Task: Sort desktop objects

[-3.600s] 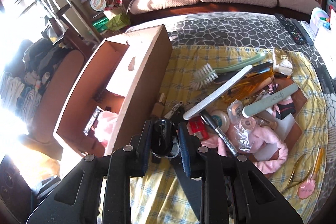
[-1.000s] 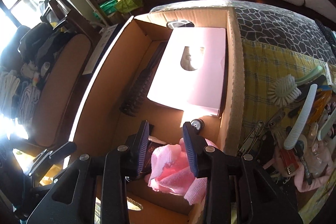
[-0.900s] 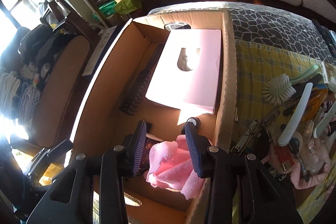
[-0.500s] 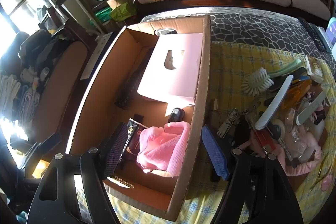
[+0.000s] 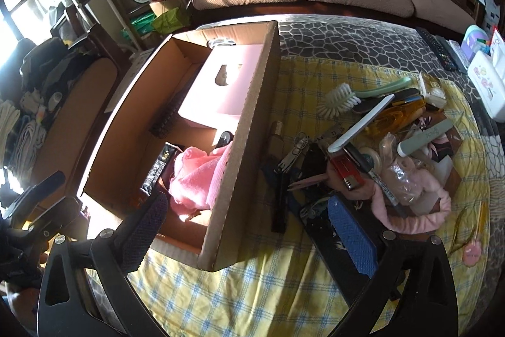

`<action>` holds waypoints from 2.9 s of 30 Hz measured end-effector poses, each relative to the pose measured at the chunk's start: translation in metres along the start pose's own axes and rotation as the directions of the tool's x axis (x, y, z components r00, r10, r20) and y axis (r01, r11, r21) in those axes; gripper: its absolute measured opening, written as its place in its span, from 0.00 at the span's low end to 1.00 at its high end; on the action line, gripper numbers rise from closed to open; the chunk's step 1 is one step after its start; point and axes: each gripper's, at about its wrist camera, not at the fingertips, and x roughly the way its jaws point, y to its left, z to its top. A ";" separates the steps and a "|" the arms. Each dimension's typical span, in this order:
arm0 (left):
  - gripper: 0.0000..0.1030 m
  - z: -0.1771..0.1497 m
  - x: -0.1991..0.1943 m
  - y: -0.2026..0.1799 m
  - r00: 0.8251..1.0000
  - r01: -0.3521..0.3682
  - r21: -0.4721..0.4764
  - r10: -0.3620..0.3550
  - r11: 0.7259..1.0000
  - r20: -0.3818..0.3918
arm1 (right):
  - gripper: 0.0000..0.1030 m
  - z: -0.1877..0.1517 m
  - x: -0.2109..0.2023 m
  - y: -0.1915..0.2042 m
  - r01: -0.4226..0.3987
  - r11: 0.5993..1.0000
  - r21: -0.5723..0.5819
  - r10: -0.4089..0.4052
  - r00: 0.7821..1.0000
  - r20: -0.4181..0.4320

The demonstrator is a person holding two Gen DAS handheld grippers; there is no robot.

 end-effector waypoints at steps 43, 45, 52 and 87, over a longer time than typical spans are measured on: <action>1.00 -0.106 0.046 -0.102 0.994 0.005 0.134 0.009 0.991 -0.109 | 1.00 -0.148 -0.037 -0.145 0.223 0.967 0.124 -0.235 0.968 0.093; 1.00 -0.110 0.052 -0.103 0.994 -0.001 0.140 0.017 0.990 -0.112 | 1.00 -0.154 -0.031 -0.150 0.220 0.967 0.129 -0.232 0.969 0.089; 1.00 -0.119 0.075 -0.104 0.991 -0.040 0.139 0.057 0.989 -0.122 | 1.00 -0.168 -0.007 -0.158 0.236 0.966 0.109 -0.243 0.968 0.059; 1.00 -0.133 0.112 -0.096 0.982 -0.165 0.093 0.173 0.982 -0.077 | 1.00 -0.177 0.010 -0.157 0.293 0.952 0.091 -0.300 0.951 0.081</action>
